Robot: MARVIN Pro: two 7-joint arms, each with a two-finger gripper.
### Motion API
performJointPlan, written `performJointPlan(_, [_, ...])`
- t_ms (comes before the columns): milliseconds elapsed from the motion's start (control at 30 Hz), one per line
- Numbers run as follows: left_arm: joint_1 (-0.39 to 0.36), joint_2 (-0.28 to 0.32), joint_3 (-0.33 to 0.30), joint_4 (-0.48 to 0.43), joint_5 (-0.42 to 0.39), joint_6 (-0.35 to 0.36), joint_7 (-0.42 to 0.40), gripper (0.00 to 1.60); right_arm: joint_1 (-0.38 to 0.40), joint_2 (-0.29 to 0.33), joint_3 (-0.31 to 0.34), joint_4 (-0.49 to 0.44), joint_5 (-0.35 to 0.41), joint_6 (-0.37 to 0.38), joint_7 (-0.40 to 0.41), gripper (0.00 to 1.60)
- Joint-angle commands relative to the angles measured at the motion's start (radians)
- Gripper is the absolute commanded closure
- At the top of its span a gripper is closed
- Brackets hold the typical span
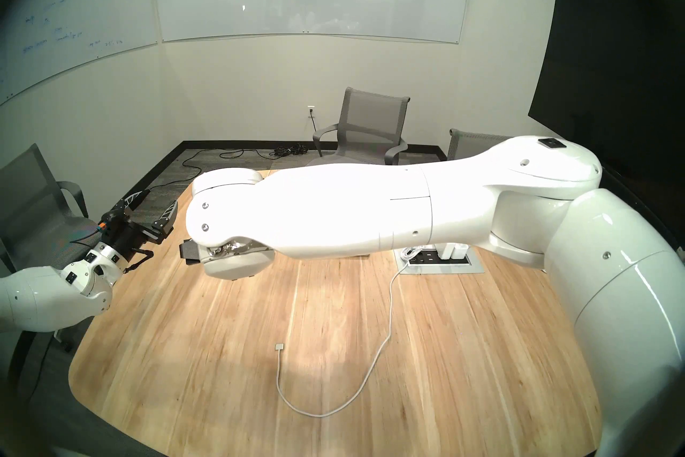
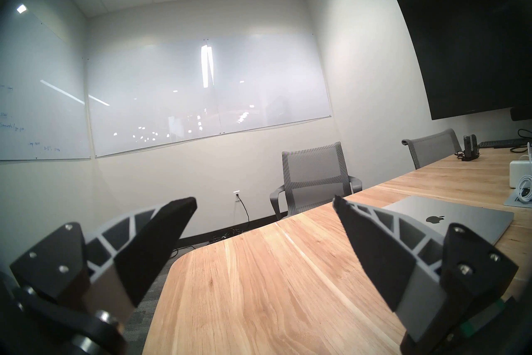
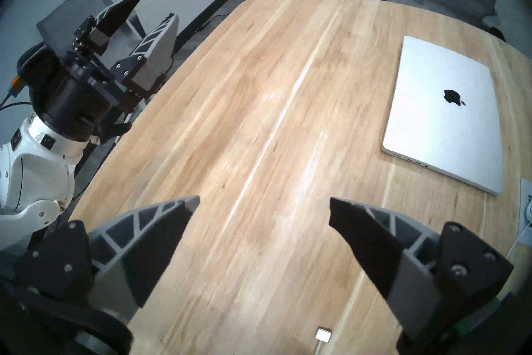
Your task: Plug the charging cable into the port of a MacBook
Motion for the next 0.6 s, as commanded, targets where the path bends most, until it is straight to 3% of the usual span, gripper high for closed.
performJointPlan(0, [-0.016,0.001,-0.014,-0.002,0.000,-0.007,0.001,0.00,0.012,-0.042,-0.022,-0.016,-0.067,-0.085,-0.079,0.00])
performJointPlan(167, [-0.016,0.001,-0.014,-0.002,0.000,-0.007,0.001,0.00,0.014,-0.052,-0.025,-0.010,-0.071,-0.092,-0.087,0.00])
performJointPlan(333, [-0.016,0.001,-0.014,-0.002,0.000,-0.007,0.001,0.00,0.034,-0.042,0.002,0.040,-0.022,-0.013,-0.043,0.00])
performJointPlan(400, [-0.016,0.001,-0.014,-0.002,0.000,-0.007,0.001,0.00,0.035,-0.037,0.021,0.073,0.031,0.040,-0.019,0.00])
performJointPlan(467, [-0.016,0.001,-0.014,-0.002,0.000,-0.007,0.001,0.00,0.049,-0.043,0.003,0.086,0.005,0.057,-0.022,0.00])
performJointPlan(567, [-0.016,0.001,-0.014,-0.002,0.000,-0.007,0.001,0.00,0.079,-0.044,-0.009,0.121,0.043,0.119,0.000,0.00])
